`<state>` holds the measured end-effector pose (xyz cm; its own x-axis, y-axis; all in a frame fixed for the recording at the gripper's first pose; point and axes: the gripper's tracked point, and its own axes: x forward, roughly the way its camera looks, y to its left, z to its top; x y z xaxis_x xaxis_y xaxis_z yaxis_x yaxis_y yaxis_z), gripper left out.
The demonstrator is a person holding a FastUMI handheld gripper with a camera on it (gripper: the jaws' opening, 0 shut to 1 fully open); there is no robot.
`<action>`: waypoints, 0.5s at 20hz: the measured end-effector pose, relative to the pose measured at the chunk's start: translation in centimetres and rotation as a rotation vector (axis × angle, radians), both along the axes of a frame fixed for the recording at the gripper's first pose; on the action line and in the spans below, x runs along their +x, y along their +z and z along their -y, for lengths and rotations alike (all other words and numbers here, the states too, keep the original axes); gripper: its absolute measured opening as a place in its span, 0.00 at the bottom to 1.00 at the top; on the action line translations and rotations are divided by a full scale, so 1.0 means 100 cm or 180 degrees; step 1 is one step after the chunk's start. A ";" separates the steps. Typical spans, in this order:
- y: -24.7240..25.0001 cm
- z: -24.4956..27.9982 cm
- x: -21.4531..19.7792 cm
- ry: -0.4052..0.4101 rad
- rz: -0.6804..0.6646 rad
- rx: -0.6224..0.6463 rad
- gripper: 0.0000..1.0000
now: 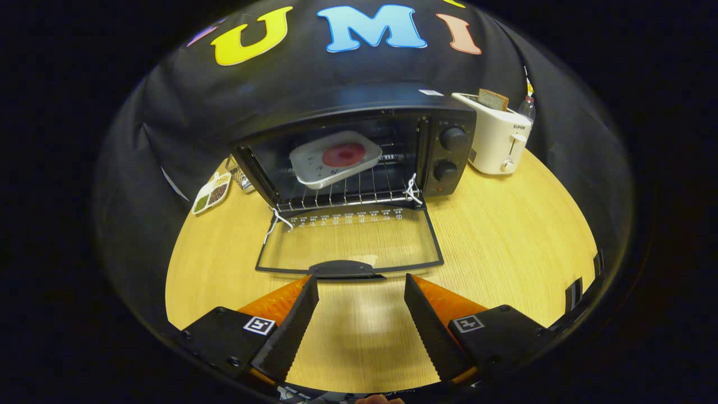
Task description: Open the toaster oven, put the food inside, and close the toaster oven door.
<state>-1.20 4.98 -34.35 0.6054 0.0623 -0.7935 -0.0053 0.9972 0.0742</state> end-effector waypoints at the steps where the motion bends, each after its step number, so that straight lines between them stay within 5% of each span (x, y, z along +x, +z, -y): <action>1: -0.010 0.001 -0.003 -0.0015 -0.0123 -0.0014 0.99; 10: -0.064 -0.005 -0.008 0.0207 -0.0712 -0.0351 0.99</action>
